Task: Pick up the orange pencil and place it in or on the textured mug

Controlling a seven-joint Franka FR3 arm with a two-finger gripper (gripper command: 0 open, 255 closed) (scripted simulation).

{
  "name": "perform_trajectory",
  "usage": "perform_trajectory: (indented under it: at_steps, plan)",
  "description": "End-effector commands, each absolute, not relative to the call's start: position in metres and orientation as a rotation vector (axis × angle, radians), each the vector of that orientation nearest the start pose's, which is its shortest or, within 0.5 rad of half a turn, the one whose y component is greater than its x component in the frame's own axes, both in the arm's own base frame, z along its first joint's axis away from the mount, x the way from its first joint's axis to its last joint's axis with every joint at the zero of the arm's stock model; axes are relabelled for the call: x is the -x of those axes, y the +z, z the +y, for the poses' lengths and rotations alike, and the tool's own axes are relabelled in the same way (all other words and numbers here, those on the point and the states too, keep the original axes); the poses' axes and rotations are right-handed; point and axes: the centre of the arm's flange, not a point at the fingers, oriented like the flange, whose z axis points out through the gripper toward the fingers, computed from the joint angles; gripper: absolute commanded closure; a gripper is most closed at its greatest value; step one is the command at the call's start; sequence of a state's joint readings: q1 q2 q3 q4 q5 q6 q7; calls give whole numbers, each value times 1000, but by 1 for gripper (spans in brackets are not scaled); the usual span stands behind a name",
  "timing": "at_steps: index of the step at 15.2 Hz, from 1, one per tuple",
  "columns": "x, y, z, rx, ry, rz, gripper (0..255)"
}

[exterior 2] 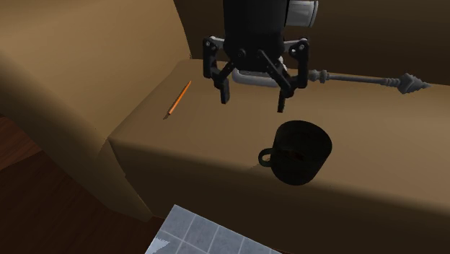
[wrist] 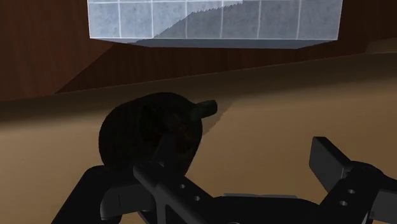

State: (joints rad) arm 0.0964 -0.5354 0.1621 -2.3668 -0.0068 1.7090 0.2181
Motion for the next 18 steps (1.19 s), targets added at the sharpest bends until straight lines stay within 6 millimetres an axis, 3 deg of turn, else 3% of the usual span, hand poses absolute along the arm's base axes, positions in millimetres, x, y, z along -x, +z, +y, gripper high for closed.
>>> perform_trajectory:
  at_steps: [1, 18]
  plan:
    - [-373, 497, 127, 3263, 154, -39, 0]
    - [-454, 415, 327, 3352, 25, -185, 0]
